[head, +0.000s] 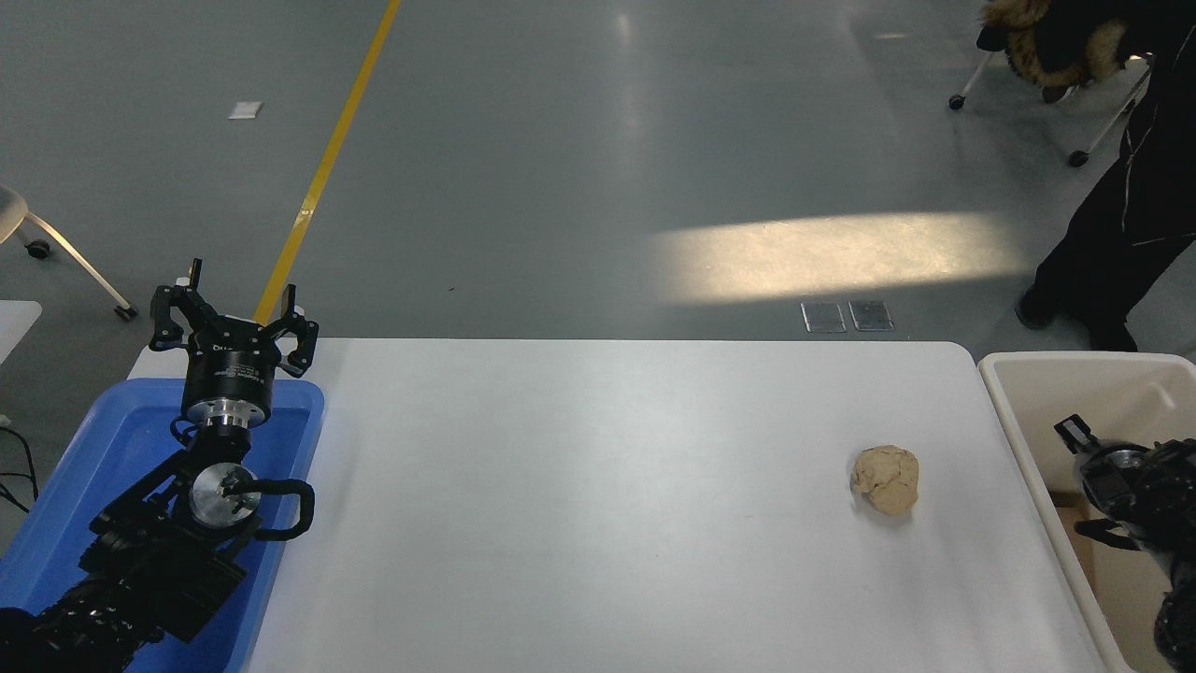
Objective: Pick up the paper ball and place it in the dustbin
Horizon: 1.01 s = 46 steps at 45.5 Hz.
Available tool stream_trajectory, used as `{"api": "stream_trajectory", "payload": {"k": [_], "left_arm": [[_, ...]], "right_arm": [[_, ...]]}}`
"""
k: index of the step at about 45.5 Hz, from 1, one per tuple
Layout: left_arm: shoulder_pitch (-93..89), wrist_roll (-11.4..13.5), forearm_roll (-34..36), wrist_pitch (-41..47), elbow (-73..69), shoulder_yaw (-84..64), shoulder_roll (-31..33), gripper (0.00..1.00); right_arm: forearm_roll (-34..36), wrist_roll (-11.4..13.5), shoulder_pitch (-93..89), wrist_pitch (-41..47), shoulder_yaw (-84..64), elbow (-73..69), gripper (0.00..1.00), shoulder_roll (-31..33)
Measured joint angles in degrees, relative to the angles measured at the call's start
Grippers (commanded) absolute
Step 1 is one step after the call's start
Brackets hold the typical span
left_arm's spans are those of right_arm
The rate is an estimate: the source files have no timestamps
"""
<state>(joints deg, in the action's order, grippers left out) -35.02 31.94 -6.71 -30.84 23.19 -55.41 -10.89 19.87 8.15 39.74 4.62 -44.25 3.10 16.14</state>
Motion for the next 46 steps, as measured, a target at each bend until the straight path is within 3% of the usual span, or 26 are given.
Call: {"api": "stream_trajectory", "payload": {"k": [34, 46], "left_arm": [[0.04, 0.06, -0.05, 0.00, -0.02, 0.04, 0.00, 0.99], [0.04, 0.05, -0.07, 0.00, -0.02, 0.02, -0.02, 0.99]], "right_arm": [[0.16, -0.09, 0.19, 0.16, 1.28, 0.07, 0.00, 0.48], [0.62, -0.65, 1.73, 0.78, 0.45, -3.50, 0.00, 4.24]]}}
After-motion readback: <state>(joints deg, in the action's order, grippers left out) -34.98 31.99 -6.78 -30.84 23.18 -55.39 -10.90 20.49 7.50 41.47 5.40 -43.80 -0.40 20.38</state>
